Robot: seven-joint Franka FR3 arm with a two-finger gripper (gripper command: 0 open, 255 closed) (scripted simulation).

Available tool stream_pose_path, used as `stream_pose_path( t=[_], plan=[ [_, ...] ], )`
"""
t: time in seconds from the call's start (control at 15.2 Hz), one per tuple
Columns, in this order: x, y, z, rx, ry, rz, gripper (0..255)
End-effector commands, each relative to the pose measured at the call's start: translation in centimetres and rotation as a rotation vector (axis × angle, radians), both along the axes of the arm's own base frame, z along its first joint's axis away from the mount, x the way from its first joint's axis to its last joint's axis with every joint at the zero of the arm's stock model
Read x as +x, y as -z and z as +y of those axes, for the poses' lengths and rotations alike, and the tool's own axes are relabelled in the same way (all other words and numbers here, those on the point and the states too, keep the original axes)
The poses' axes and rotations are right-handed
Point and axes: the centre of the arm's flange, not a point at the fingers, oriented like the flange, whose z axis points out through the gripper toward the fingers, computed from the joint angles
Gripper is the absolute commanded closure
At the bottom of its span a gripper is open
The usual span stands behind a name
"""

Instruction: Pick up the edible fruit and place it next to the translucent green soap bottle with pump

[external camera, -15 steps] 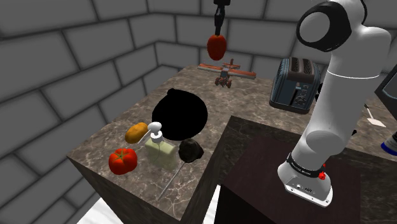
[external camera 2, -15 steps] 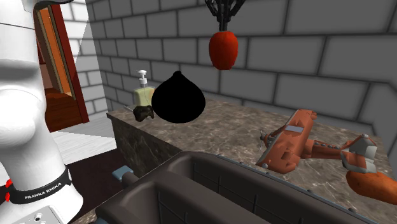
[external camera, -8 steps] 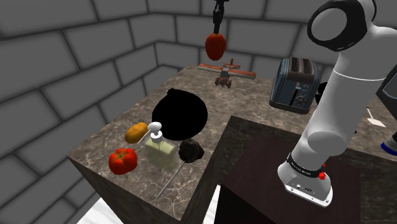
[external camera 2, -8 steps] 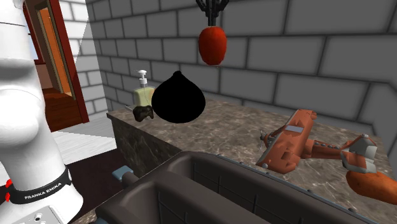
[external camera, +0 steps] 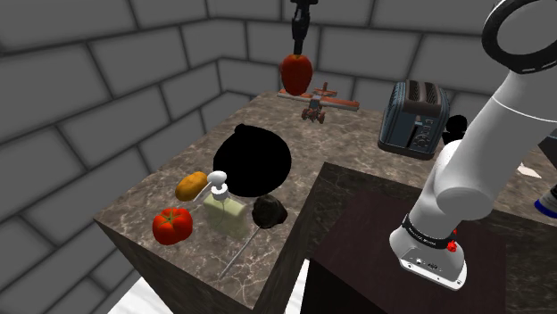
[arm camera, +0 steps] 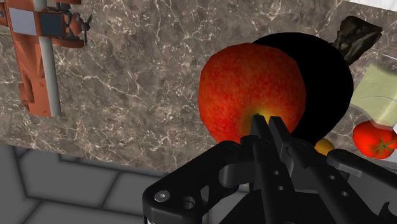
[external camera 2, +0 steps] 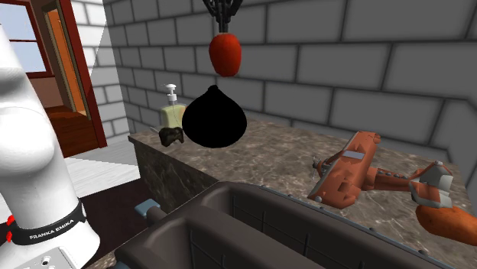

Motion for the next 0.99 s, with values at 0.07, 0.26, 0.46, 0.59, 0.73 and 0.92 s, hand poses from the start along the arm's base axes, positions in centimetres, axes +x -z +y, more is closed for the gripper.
stream_pose_path(
  t=[0.07, 0.26, 0.46, 0.59, 0.73, 0.92],
  plan=[
    [-1.4, 0.0, 3.8, -0.001, 0.001, 0.0, 255],
    [-3.0, 0.0, 7.5, -0.001, 0.001, 0.0, 255],
    [-4.5, -0.1, 11.1, -0.001, 0.001, 0.0, 255],
    [-5.6, -0.1, 13.5, -0.001, 0.001, 0.0, 255],
    [-6.6, -0.1, 16.0, -0.001, 0.001, 0.0, 255],
    [-8.2, -0.1, 19.6, -0.001, 0.001, 0.0, 255]
  ],
)
